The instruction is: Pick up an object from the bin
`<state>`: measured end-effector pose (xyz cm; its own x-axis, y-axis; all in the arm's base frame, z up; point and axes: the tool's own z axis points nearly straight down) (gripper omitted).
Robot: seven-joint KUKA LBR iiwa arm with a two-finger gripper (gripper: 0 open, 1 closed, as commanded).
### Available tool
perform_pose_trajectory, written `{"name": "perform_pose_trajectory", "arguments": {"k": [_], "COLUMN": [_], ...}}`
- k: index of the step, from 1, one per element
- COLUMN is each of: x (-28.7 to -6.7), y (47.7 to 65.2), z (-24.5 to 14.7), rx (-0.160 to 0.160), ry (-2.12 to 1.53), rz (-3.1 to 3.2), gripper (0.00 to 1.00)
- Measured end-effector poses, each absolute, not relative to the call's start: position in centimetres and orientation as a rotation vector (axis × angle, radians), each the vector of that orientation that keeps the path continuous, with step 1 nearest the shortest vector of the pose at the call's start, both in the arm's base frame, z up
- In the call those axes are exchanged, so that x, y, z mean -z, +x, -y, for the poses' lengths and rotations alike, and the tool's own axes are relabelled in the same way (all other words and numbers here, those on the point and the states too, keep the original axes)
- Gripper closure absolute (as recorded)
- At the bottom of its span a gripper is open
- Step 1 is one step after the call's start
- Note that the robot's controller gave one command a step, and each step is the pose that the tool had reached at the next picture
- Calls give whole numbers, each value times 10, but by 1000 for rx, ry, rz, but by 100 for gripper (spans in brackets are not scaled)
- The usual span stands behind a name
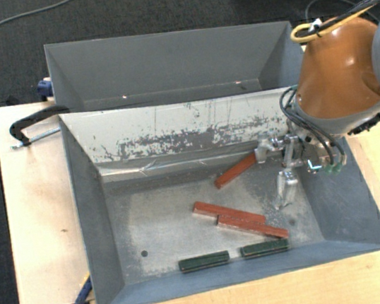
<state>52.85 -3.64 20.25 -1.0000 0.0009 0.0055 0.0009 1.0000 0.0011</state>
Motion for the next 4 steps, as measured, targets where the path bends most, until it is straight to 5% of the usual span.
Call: {"name": "perform_pose_trajectory", "arguments": {"k": [1, 2, 3, 4], "x": [-67, -101, -121, -70], "y": [514, 496, 496, 494], "z": [-1, -31, -26, -13], "rx": [3, 5, 4, 1], "ry": [-377, -691, -894, -1211], "rz": [3112, 3064, 3016, 2896], "gripper": [0, 0, 0, 0]}}
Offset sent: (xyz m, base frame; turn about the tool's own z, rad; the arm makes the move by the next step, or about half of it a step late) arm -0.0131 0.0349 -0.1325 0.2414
